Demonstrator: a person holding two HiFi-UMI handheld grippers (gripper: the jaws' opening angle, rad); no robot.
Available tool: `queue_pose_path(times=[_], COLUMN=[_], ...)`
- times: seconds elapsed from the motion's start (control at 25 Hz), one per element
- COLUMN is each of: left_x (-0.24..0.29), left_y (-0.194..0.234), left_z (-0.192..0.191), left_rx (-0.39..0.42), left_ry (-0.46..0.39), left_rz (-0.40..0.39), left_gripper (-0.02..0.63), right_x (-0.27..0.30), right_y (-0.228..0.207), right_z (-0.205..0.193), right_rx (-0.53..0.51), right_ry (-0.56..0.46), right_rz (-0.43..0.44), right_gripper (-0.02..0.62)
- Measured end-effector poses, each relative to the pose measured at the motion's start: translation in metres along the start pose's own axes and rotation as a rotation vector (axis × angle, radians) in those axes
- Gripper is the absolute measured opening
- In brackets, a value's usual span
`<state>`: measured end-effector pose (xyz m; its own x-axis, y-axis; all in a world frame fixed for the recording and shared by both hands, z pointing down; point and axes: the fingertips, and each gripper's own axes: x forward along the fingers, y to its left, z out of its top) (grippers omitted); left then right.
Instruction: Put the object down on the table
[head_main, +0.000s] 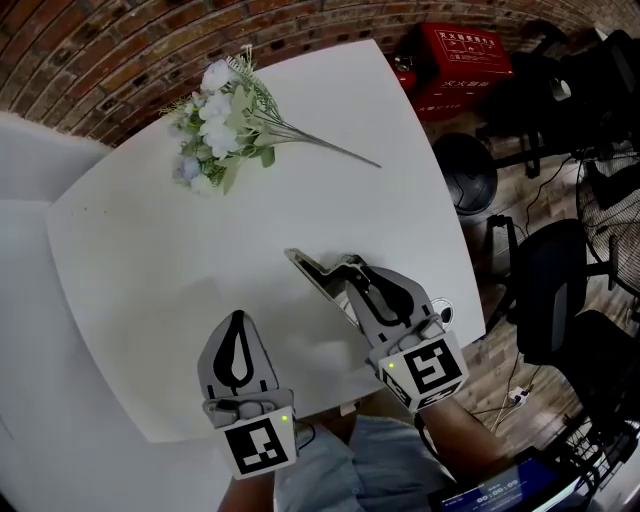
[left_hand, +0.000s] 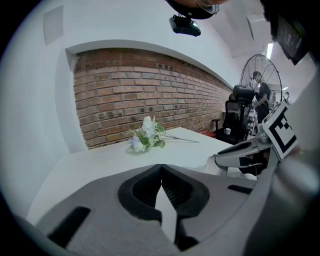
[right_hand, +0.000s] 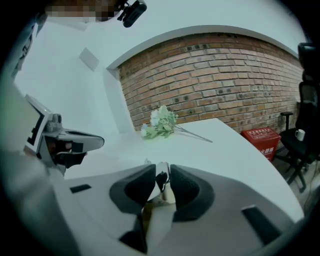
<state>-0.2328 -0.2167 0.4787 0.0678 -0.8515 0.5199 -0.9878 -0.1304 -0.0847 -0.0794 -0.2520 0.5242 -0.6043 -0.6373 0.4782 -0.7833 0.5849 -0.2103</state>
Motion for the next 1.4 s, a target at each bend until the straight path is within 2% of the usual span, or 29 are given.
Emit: queue_pose_path(times=[0.4,0.64,0.96,1.12,1.28,1.4], left_x=[-0.001,-0.019,-0.075,-0.108,-0.131,-0.15], left_y=[-0.005,-0.011,-0.034,-0.049,-0.055,-0.063], left_z=[0.006,0.022,0.067,0.093,0.121,0.133], left_rx=[0.007,0.0,0.023,0.033,0.071,0.088], left_ry=[-0.01,-0.053,-0.185,-0.269,-0.375,-0.416], left_rz=[0.006,0.031,0.074,0.092,0.128,0.146], left_gripper=[0.009,0.009,0.009,0.009,0.009,0.009], right_x=[-0.006,-0.025,-0.087,-0.122,-0.145,-0.167], right_y=[-0.008,-0.007,0.011,0.023,0.028,0.033], right_z=[0.008,0.026,0.063,0.08,0.103,0.112], right_rx=[-0.011,-0.035,-0.104,-0.143,-0.181,-0.187], right_ry=[-0.03,-0.074,-0.165,-0.225,-0.307,-0.321], right_rz=[-0.019,-0.016,0.011,0.01,0.013,0.016], right_gripper=[0.109,0.106,0.072,0.014,0.006,0.006])
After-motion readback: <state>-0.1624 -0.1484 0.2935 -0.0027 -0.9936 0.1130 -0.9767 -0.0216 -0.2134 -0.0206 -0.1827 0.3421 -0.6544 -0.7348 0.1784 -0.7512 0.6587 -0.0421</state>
